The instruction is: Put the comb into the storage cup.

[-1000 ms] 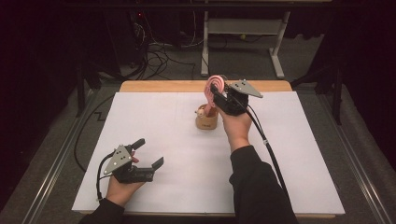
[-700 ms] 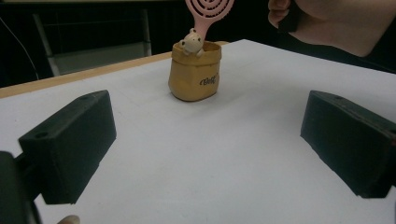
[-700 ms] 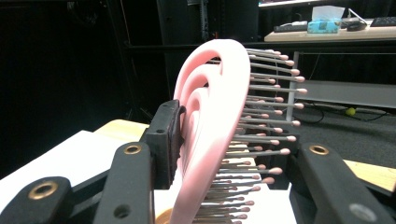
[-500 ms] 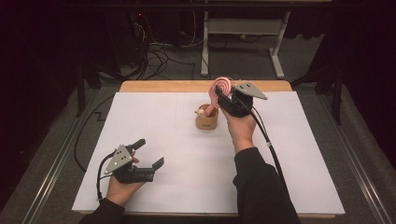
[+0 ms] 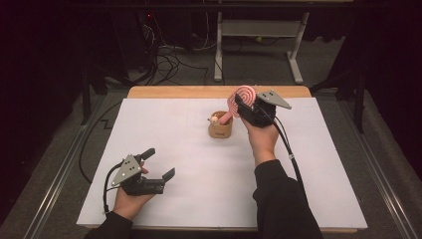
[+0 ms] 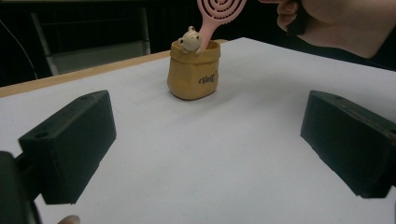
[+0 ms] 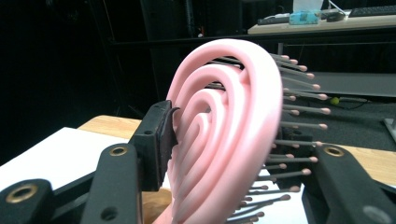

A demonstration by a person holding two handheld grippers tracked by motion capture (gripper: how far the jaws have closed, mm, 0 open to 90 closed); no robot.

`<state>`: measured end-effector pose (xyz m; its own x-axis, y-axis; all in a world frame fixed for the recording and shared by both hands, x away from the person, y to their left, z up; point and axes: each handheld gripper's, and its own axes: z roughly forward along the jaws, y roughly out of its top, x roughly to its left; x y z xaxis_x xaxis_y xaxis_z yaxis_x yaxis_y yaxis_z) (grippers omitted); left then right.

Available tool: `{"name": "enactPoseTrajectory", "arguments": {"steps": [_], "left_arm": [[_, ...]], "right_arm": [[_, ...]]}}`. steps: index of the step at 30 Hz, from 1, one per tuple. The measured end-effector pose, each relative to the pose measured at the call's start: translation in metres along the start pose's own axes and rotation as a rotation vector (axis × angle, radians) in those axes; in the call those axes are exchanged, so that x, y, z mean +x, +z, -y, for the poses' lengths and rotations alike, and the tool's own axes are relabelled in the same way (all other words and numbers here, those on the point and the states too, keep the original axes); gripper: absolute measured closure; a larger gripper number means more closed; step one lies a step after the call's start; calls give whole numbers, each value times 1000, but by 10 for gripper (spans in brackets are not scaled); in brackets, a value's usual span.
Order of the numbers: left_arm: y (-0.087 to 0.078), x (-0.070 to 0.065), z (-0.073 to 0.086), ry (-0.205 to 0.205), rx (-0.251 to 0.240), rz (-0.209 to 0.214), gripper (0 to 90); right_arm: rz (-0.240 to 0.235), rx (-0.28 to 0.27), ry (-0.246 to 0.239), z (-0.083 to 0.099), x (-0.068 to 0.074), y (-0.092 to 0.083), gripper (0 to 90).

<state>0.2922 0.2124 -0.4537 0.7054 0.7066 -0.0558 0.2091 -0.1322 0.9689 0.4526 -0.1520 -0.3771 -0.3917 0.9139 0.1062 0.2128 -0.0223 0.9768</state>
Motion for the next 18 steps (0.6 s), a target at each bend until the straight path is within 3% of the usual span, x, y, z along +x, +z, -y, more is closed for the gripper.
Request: {"name": "enactPoseTrajectory", "arguments": {"steps": [18], "left_arm": [[0, 0, 0, 7, 3, 3, 31]], "right_arm": [[2, 36, 27, 8, -14, -7, 392]]}}
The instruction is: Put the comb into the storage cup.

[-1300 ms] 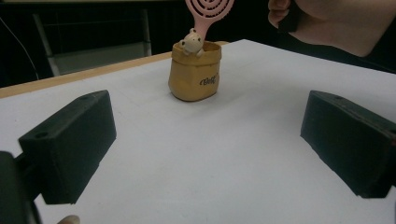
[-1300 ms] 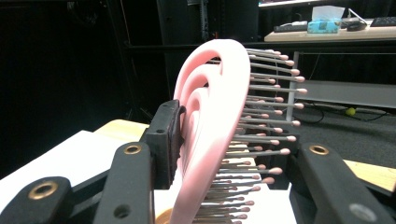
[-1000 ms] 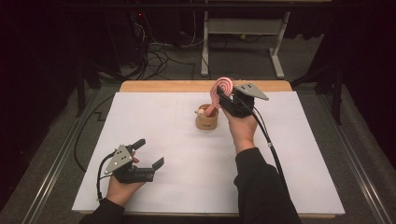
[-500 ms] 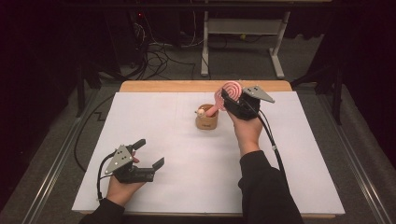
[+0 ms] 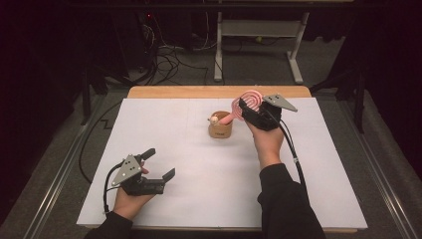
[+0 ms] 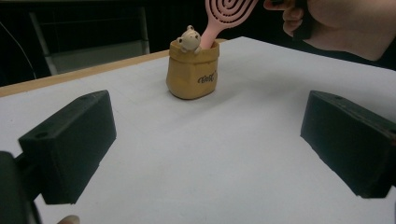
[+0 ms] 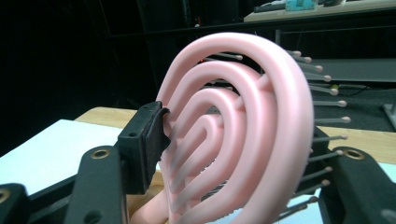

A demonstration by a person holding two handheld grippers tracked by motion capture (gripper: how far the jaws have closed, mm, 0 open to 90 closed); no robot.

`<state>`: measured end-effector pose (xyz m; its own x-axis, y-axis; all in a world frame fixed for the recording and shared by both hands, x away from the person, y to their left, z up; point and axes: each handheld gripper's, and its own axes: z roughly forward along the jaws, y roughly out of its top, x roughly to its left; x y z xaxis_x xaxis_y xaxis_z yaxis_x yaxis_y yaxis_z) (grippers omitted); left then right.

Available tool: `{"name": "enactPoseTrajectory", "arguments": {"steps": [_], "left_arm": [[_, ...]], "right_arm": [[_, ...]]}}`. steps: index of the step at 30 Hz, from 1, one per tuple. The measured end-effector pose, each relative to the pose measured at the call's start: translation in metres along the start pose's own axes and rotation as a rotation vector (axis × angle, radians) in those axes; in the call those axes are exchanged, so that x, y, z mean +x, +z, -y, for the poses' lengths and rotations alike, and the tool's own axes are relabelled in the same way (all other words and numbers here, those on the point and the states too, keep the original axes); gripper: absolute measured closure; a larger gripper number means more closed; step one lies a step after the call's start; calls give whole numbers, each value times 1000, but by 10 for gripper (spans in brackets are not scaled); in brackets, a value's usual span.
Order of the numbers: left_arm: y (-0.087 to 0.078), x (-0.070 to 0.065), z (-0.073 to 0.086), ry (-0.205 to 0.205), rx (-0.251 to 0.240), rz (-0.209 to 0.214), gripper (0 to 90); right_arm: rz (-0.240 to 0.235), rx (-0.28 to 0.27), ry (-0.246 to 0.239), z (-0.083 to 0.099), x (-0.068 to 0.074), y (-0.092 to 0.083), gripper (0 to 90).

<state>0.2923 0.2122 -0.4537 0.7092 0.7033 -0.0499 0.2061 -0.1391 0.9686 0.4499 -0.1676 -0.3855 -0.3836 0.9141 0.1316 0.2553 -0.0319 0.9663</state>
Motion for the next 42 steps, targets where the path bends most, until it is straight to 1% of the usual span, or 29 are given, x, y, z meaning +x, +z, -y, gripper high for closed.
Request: {"name": "enactPoseTrajectory", "arguments": {"steps": [3, 6, 10, 13, 16, 18, 20, 23, 27, 28, 35, 38, 42], "left_arm": [[0, 0, 0, 1, 0, 1, 31], [0, 0, 0, 0, -1, 0, 31], [0, 0, 0, 1, -1, 0, 31], [0, 0, 0, 2, 0, -1, 31], [0, 0, 0, 3, 2, -1, 31], [0, 0, 0, 3, 3, -1, 31], [0, 0, 0, 0, 4, -2, 31], [0, 1, 0, -7, 5, -2, 31], [0, 0, 0, -2, 5, -4, 31], [0, 0, 0, -2, 5, -4, 31], [1, 0, 0, -3, 11, -4, 31], [1, 0, 0, -1, 12, -4, 31], [1, 1, 1, -2, 19, -5, 31]], "right_arm": [[-9, 14, -4, 1, -1, 0, 364], [-14, 15, -16, 1, 0, 0, 325], [-20, 20, -21, 1, -1, -1, 228], [-25, 29, -15, 1, -2, -2, 164], [-28, 38, -12, 0, -4, -4, 133], [-33, 42, -14, 0, -4, -5, 88], [-45, 47, -13, 0, -5, -7, 6], [-31, 46, -17, -1, -6, -11, 1], [3, 46, -19, -1, -7, -17, 1], [6, 47, -18, -2, -7, -18, 1], [3, 42, -35, -1, -7, -31, 1], [2, 45, -40, 3, -8, -35, 1], [-6, 64, -42, 10, -9, -40, 1]]}}
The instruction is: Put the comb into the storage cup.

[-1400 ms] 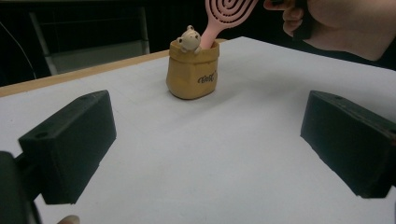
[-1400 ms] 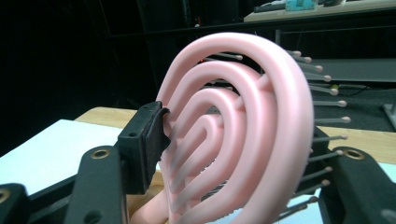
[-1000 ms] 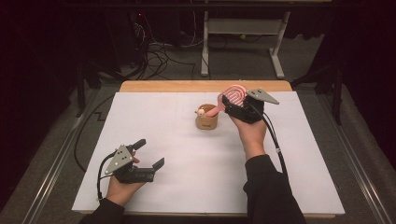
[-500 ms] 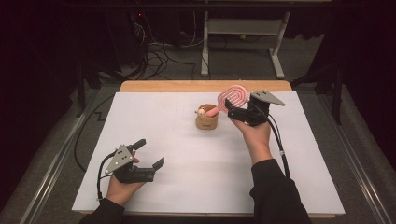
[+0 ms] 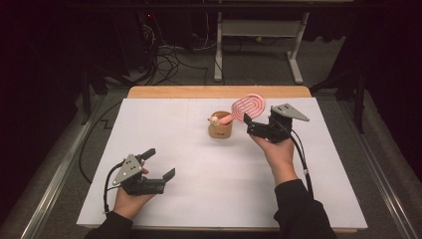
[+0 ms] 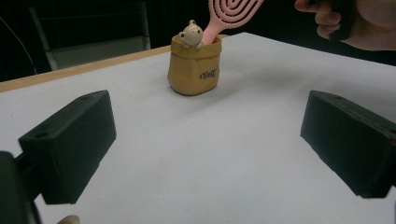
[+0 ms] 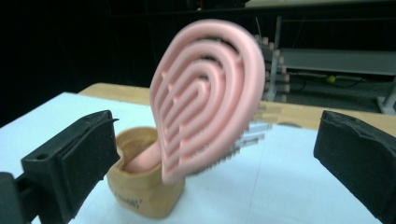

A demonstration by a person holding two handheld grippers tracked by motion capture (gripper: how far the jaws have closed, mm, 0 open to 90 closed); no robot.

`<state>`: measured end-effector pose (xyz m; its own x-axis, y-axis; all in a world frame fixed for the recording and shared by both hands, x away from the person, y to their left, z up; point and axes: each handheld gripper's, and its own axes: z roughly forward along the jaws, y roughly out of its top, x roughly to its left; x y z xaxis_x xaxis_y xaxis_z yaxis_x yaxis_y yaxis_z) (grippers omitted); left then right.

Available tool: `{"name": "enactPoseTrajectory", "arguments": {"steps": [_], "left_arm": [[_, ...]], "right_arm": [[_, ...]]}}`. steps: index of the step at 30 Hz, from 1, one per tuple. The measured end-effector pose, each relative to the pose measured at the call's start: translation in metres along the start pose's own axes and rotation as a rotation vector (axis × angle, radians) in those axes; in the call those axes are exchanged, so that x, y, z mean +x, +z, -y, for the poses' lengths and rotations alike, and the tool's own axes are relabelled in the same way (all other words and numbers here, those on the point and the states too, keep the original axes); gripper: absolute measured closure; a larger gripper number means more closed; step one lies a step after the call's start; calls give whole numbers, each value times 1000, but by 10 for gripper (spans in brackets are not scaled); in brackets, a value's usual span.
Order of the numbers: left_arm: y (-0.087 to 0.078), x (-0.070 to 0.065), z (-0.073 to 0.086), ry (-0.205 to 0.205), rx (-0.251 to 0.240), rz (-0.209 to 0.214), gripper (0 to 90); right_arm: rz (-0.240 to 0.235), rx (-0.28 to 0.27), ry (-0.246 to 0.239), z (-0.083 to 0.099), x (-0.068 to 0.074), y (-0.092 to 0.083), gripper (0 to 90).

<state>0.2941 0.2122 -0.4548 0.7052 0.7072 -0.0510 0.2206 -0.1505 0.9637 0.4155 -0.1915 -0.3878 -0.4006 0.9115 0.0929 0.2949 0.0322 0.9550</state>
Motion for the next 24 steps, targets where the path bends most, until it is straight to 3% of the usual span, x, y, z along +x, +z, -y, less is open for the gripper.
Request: {"name": "enactPoseTrajectory", "arguments": {"steps": [15, 24], "left_arm": [[-1, 3, 1, -5, 4, -4, 31], [-1, 5, 1, -15, 6, -6, 31]], "right_arm": [[-23, 62, -24, 48, -2, -13, 2], [-57, 72, -33, 76, -3, -38, 2]]}}
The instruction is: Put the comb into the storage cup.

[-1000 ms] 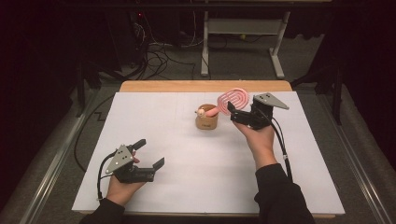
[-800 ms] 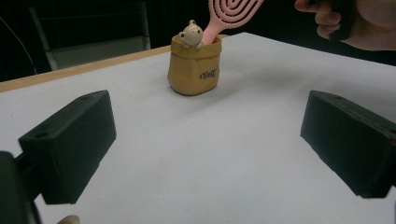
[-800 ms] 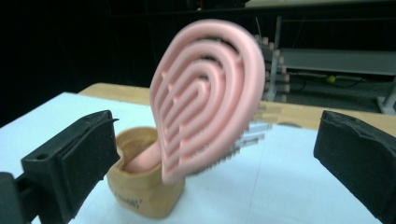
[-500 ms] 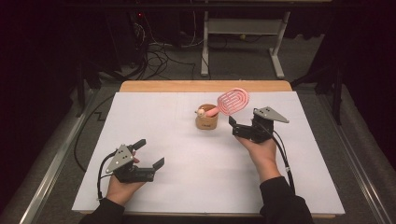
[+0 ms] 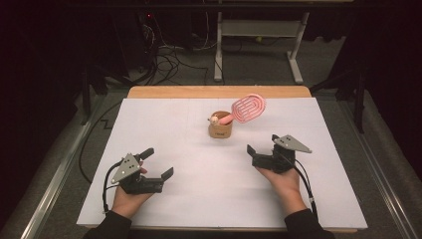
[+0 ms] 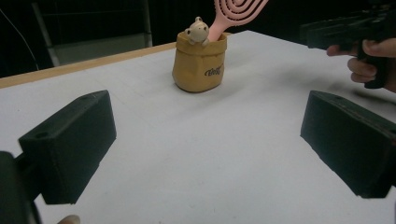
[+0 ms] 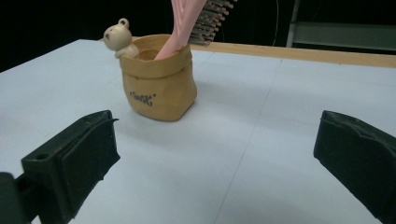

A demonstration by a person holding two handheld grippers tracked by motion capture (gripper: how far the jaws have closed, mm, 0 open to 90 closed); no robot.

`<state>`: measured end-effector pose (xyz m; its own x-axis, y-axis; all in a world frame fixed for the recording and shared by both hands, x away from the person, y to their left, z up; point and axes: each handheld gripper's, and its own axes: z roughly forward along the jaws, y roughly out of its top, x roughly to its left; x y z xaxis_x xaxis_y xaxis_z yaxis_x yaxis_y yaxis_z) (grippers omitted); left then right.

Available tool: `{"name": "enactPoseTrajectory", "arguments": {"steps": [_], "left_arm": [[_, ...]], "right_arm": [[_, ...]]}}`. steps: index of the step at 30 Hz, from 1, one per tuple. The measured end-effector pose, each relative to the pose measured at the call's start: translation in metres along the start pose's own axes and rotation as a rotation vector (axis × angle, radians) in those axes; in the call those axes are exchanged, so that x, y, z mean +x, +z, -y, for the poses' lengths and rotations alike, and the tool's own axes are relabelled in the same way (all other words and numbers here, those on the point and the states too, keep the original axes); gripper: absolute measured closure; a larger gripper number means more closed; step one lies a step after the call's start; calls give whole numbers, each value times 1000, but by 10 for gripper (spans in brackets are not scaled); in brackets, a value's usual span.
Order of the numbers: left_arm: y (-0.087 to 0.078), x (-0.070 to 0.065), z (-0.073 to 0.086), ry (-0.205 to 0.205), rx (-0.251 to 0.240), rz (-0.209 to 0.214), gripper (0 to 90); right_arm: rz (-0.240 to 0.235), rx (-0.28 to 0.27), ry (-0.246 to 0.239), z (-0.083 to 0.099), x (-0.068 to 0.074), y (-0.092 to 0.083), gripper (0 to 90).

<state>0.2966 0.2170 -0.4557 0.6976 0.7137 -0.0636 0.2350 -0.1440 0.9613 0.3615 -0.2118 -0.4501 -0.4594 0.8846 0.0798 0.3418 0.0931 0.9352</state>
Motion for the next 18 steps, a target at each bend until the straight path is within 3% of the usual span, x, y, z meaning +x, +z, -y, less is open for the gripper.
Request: {"name": "enactPoseTrajectory", "arguments": {"steps": [12, 18], "left_arm": [[-1, 1, 1, 1, 10, -9, 31], [-2, 0, 1, 5, 12, -6, 31]], "right_arm": [[-14, -52, -16, 31, -8, -57, 1], [0, -111, -22, 37, -15, -90, 1]]}}
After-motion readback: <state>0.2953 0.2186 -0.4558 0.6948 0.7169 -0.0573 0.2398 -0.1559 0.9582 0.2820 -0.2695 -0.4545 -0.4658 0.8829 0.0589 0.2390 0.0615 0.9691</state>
